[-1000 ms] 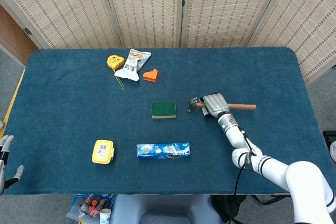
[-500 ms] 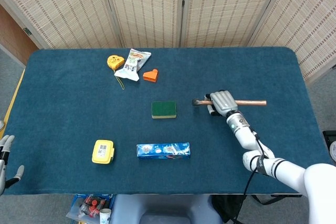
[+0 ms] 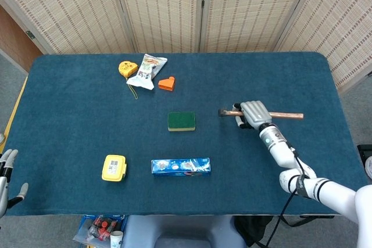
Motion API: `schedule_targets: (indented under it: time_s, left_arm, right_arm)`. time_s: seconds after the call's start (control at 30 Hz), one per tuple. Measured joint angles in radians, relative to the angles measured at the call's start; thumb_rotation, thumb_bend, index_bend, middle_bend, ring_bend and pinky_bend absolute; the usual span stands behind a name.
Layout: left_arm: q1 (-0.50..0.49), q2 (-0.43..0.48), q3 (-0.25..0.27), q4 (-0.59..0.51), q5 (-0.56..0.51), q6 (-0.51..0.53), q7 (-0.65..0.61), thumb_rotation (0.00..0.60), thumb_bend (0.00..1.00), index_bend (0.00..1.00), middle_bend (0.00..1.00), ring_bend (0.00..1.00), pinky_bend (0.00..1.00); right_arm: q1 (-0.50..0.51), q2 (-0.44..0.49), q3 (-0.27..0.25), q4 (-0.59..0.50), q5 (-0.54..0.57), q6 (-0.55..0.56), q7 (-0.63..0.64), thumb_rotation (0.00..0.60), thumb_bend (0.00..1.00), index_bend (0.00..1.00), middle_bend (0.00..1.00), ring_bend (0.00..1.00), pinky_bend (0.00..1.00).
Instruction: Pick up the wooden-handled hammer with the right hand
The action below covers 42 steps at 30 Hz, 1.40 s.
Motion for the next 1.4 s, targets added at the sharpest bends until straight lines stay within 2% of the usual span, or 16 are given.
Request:
schedule_targets:
  time_s: [0.43, 0.87, 1.07, 1.4]
  left_arm:
    - [0.002, 0.004, 0.001, -0.008, 0.004, 0.004, 0.005, 0.6, 0.33, 0.0, 0.0, 0.04, 0.0]
    - [-0.001, 0.009, 0.001, -0.02, 0.009, 0.005, 0.016, 0.6, 0.32, 0.0, 0.0, 0.04, 0.0]
    - [0.007, 0.011, 0.003, -0.018, 0.01, 0.014, 0.01, 0.6, 0.33, 0.0, 0.0, 0.04, 0.0]
    - [0.02, 0.009, 0.007, 0.0, 0.002, 0.02, -0.009, 0.6, 0.32, 0.0, 0.0, 0.04, 0.0]
  right_arm:
    - [-0.009, 0.006, -0.002, -0.009, -0.019, -0.031, 0.07, 0.6, 0.63, 0.66, 0.78, 0.63, 0.68]
    - [0.019, 0.021, 0.036, -0.093, -0.039, -0.084, 0.183, 0.6, 0.63, 0.66, 0.78, 0.63, 0.68]
    - [0.072, -0.017, 0.061, -0.083, -0.001, -0.121, 0.18, 0.6, 0.63, 0.66, 0.78, 0.63, 0.68]
    - [0.148, -0.113, 0.075, 0.004, 0.108, -0.155, 0.117, 0.6, 0.63, 0.66, 0.78, 0.63, 0.68]
